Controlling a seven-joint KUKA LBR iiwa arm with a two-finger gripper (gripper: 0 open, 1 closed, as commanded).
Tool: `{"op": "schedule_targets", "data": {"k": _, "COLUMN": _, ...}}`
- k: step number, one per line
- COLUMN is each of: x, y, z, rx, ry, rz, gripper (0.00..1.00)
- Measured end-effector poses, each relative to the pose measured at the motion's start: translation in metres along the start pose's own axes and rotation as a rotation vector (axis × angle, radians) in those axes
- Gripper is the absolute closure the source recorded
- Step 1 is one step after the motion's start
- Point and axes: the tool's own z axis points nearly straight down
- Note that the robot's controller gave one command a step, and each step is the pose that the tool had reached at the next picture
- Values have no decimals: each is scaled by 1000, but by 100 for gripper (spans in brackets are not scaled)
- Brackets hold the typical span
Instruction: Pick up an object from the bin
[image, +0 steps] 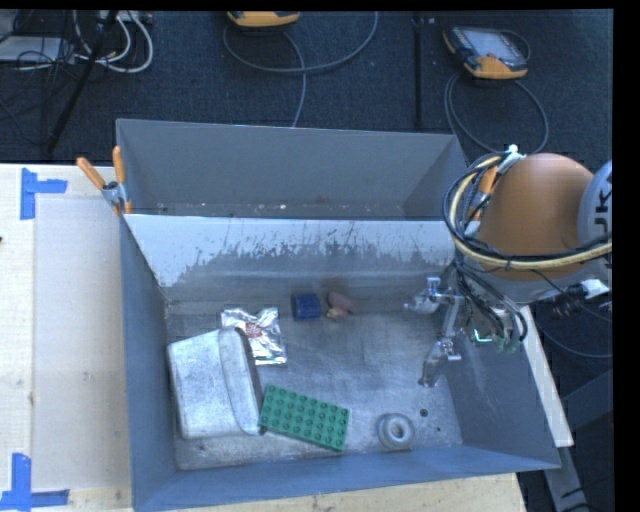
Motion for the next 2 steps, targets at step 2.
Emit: {"op": "schedule_targets", "data": {"k": 2, "x": 66, "y": 176, "z": 110, "rx": 1, "ry": -21, "rz": -55, "gripper": 0}}
